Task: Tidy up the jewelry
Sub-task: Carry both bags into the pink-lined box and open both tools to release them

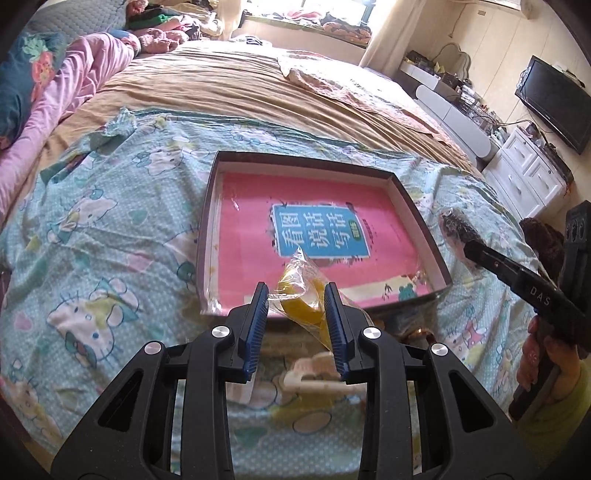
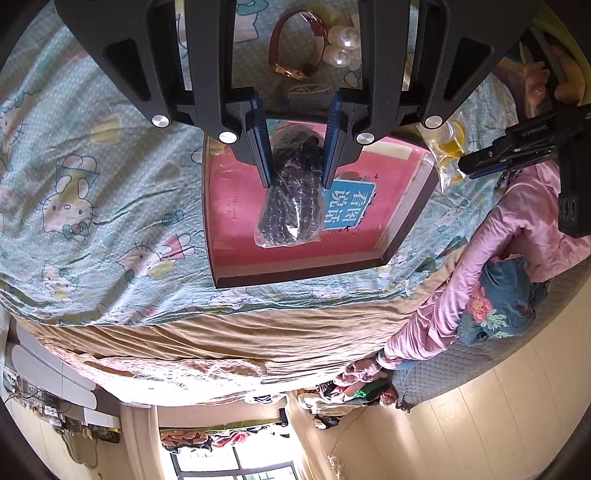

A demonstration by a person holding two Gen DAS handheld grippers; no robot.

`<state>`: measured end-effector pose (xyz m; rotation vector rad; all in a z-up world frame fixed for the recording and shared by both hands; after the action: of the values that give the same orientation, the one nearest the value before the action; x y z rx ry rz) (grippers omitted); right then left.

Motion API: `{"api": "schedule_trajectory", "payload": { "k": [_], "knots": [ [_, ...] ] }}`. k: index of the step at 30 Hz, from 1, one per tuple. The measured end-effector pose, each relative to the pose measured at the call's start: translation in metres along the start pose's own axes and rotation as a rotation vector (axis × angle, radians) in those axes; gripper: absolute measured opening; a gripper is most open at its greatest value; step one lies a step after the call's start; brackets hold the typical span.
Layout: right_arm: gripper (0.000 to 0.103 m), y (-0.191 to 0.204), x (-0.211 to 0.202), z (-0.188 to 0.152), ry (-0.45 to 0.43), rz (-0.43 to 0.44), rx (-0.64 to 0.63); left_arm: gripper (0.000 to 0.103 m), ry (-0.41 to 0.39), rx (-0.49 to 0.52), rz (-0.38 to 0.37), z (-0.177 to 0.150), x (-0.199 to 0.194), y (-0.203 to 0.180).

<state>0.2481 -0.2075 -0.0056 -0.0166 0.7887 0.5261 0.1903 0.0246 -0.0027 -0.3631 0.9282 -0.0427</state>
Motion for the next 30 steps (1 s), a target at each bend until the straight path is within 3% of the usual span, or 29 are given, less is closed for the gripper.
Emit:
{"api": "schedule_trajectory", "payload": {
  "k": [10,20,30],
  "knots": [
    [0.025,-0.003,0.033,0.009,0.04,-0.043,-0.02,0.023,-0.019,-0.026,-0.008,0.029,0.038,-0.002],
    [0.025,-0.005,0.069,0.002,0.111,-0.085,-0.015,0.023,0.008,-0.051,-0.021,0.028,0.069,0.013],
    [0.025,-0.001,0.088,-0.004,0.13,-0.115,0.014,0.023,-0.003,-0.024,-0.01,0.039,0.082,0.023]
  ]
}}
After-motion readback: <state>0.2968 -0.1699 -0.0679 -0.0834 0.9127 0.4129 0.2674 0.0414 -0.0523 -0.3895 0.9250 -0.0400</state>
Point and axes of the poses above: each gripper's, at about its wrist camera, not at the fingertips, and x roughly the way its jaws point, y to its left, z to its top, the point moved 2 cm from there along x, roughly the way its jaws point, and after that the axes turned 8 degrees about -x, right-handed, at the moved point
